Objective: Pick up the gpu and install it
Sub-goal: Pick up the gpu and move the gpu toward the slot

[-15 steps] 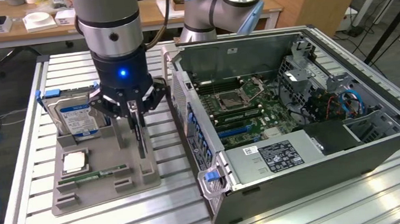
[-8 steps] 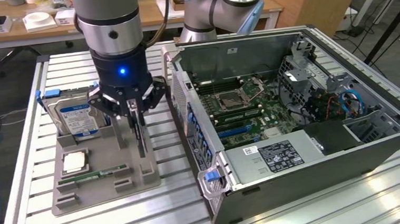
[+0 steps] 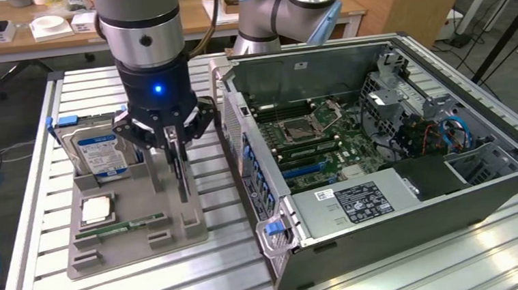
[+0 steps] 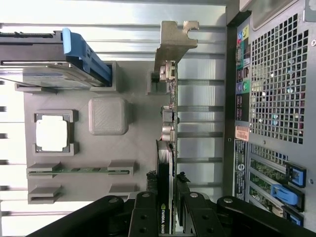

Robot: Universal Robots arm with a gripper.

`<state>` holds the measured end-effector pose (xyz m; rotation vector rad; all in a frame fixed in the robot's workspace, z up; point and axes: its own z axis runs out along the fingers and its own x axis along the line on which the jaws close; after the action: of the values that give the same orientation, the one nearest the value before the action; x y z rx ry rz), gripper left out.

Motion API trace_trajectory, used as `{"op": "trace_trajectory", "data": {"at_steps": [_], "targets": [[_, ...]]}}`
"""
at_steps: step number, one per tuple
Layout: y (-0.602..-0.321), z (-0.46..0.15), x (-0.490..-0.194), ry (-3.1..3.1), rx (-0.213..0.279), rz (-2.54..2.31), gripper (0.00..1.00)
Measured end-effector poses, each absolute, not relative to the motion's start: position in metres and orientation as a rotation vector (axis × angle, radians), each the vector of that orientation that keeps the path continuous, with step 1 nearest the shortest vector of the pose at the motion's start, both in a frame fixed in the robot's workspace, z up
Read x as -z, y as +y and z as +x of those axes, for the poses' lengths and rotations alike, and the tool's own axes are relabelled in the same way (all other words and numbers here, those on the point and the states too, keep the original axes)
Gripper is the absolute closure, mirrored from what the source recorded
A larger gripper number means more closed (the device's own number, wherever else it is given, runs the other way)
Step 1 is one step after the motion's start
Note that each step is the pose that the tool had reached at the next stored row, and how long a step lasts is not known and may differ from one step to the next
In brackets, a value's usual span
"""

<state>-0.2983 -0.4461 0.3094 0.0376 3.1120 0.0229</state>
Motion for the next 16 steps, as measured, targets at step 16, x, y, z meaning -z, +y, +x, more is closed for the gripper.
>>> {"op": "trace_trajectory", "data": {"at_steps": [16], "targets": [[-0.4461, -0.2984, -0.3195, 3.112, -0.023, 0.038, 0.75]]}}
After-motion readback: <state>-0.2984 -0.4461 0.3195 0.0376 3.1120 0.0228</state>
